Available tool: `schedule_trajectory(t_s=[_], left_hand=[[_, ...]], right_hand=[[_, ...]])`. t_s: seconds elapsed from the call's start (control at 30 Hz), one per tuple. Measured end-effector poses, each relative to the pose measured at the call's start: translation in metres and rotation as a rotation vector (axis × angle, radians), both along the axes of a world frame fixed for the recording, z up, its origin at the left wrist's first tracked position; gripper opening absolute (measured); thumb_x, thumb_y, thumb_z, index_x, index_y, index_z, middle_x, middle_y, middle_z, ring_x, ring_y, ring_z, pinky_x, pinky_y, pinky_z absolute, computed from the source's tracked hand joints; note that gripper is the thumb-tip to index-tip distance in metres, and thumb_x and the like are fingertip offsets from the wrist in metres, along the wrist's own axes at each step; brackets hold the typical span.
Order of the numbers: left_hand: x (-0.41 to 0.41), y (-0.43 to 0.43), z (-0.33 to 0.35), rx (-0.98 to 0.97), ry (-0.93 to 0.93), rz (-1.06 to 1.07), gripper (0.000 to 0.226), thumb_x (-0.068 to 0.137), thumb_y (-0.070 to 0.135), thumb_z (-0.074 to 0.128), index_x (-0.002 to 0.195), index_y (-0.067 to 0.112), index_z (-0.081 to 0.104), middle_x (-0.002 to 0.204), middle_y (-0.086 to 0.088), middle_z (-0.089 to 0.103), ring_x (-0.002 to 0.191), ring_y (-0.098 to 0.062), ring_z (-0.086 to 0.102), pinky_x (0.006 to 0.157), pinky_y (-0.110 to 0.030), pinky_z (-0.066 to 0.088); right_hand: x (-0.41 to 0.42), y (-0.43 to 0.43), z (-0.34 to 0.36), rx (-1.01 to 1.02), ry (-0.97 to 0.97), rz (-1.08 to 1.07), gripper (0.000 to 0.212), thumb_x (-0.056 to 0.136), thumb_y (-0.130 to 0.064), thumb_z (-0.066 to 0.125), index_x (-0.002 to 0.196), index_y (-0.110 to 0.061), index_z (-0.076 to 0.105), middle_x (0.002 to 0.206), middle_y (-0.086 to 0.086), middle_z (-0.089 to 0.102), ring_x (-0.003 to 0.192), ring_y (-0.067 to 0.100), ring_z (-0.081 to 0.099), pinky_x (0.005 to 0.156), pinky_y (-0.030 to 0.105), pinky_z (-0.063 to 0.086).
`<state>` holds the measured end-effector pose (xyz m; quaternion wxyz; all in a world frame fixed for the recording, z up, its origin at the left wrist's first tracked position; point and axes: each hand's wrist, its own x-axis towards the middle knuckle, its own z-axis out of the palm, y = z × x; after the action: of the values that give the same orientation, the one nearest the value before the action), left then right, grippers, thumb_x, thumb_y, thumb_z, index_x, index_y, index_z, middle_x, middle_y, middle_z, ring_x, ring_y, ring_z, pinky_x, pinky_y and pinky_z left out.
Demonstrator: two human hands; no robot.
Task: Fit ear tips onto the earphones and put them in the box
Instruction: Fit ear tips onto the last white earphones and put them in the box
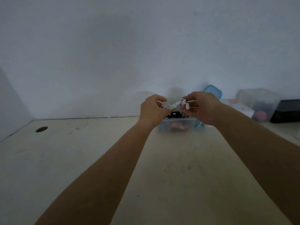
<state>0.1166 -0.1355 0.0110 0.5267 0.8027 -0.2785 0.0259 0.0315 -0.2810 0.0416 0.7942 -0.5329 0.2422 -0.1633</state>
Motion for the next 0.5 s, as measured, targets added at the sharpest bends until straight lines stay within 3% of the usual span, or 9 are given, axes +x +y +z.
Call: schedule_trajectory(t_s=[0.1, 0.17, 0.23, 0.33, 0.4, 0.5], left_hand=[[0.021, -0.02, 0.004, 0.032, -0.026, 0.017, 0.038, 0.076, 0.01, 0.08, 0.112, 0.015, 0.068, 0.104, -0.004, 0.066, 0.084, -0.011, 0.061, 0.064, -0.013, 0.049], [0.033, -0.028, 0.004, 0.114, -0.043, 0.009, 0.042, 0.078, 0.011, 0.08, 0.118, 0.015, 0.067, 0.111, -0.006, 0.064, 0.087, -0.012, 0.059, 0.055, -0.006, 0.043], [0.041, -0.031, 0.001, 0.211, -0.049, -0.009, 0.051, 0.08, 0.015, 0.08, 0.127, 0.015, 0.061, 0.118, -0.005, 0.062, 0.094, -0.015, 0.058, 0.067, -0.011, 0.048], [0.045, -0.029, -0.006, 0.32, -0.163, 0.023, 0.048, 0.086, 0.019, 0.071, 0.132, 0.02, 0.059, 0.128, -0.001, 0.06, 0.111, -0.018, 0.058, 0.095, -0.029, 0.047], [0.048, -0.028, -0.012, 0.355, -0.224, 0.008, 0.036, 0.091, 0.017, 0.062, 0.127, 0.021, 0.063, 0.131, 0.001, 0.06, 0.114, -0.017, 0.058, 0.097, -0.03, 0.045], [0.051, -0.031, -0.02, 0.382, -0.244, -0.045, 0.027, 0.092, 0.017, 0.058, 0.114, 0.026, 0.07, 0.122, 0.005, 0.066, 0.107, -0.016, 0.061, 0.09, -0.03, 0.048]], right_hand=[[0.019, -0.018, 0.009, -0.176, 0.046, -0.038, 0.009, 0.093, -0.002, 0.051, 0.091, 0.003, 0.058, 0.081, 0.019, 0.062, 0.07, 0.026, 0.064, 0.064, 0.031, 0.059], [0.028, -0.027, 0.011, -0.361, 0.122, -0.055, 0.016, 0.094, -0.005, 0.052, 0.105, 0.004, 0.058, 0.091, 0.022, 0.063, 0.079, 0.028, 0.067, 0.067, 0.033, 0.061], [0.035, -0.037, 0.007, -0.625, 0.245, -0.075, 0.031, 0.092, -0.006, 0.053, 0.121, 0.006, 0.056, 0.104, 0.02, 0.06, 0.088, 0.029, 0.063, 0.074, 0.036, 0.06], [0.037, -0.043, 0.002, -0.938, 0.336, -0.064, 0.033, 0.093, -0.004, 0.049, 0.123, 0.005, 0.059, 0.111, 0.02, 0.064, 0.098, 0.036, 0.065, 0.088, 0.045, 0.058], [0.036, -0.042, -0.003, -1.073, 0.317, 0.019, 0.039, 0.093, 0.0, 0.043, 0.126, -0.004, 0.063, 0.118, 0.013, 0.066, 0.109, 0.033, 0.065, 0.097, 0.044, 0.054], [0.034, -0.038, -0.011, -1.361, 0.373, 0.215, 0.046, 0.092, -0.002, 0.044, 0.131, -0.017, 0.062, 0.132, 0.002, 0.063, 0.123, 0.022, 0.057, 0.106, 0.032, 0.043]])
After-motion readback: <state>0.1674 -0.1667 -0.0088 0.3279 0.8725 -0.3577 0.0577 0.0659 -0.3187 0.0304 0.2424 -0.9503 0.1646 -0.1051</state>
